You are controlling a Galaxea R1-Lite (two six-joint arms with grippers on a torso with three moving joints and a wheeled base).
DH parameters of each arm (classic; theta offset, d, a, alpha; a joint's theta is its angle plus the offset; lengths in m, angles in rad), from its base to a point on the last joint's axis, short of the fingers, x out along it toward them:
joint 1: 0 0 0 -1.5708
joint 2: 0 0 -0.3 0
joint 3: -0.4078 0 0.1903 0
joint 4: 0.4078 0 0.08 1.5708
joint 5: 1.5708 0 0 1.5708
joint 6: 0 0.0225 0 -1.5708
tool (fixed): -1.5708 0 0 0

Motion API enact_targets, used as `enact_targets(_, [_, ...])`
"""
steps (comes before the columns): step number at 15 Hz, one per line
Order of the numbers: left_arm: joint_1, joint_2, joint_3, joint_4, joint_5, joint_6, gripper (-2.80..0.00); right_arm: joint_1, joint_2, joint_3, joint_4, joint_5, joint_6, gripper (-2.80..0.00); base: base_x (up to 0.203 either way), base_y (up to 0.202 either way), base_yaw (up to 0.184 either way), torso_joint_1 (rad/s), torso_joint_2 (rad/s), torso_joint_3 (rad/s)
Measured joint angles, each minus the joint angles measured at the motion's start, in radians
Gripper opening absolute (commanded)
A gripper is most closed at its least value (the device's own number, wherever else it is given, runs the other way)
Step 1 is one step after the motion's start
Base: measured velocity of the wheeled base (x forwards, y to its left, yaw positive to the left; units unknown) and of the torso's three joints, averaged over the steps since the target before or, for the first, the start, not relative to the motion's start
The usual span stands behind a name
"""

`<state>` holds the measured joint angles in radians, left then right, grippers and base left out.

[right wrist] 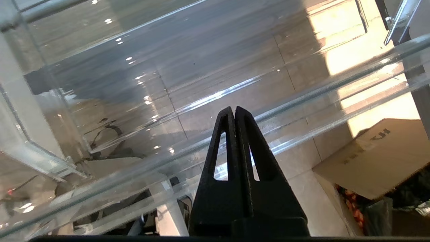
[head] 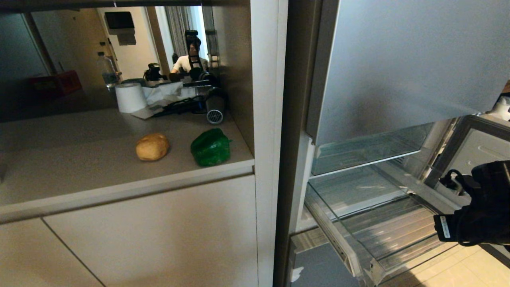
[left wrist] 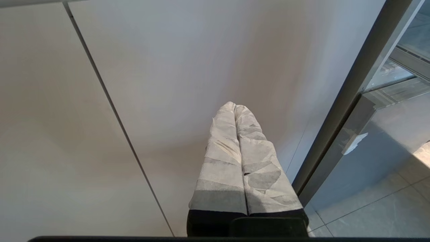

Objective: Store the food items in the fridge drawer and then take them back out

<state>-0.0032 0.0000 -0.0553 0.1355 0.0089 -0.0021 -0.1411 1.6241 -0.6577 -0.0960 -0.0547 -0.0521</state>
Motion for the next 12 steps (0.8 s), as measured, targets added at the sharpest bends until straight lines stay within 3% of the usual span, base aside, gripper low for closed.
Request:
enact_targets(3, [-0.001,0.000,0.000,0.000,0.000,0.000,-2.80,0.040,-0.024,0.005,-0.146,0.036,-0.009,-2.80,0.000,0.000,0.000,0.000,0.00,0.000])
enact_targets(5, [-0.001,0.000,0.000,0.000,0.000,0.000,-2.80,0.103,-0.063,0.032,-0.250,0.053,-0.006,-2.80,0.000,0.000,0.000,0.000,0.00,0.000])
enact_targets(7, [0.000,0.000,0.000,0.000,0.000,0.000,-2.80,0.189,-0.135,0.068,-0.265,0.071,-0.003,-2.80,0.000,0.000,0.000,0.000,0.00,0.000])
enact_targets(9, [0.000,0.000,0.000,0.000,0.000,0.000,-2.80,0.313,-0.215,0.089,-0.267,0.082,-0.004,-2.80,0.000,0.000,0.000,0.000,0.00,0.000])
enact_targets(12, [0.000,0.000,0.000,0.000,0.000,0.000,-2.80,0.571,-0.304,0.091,-0.250,0.081,-0.006,-2.80,0.000,0.000,0.000,0.000,0.00,0.000])
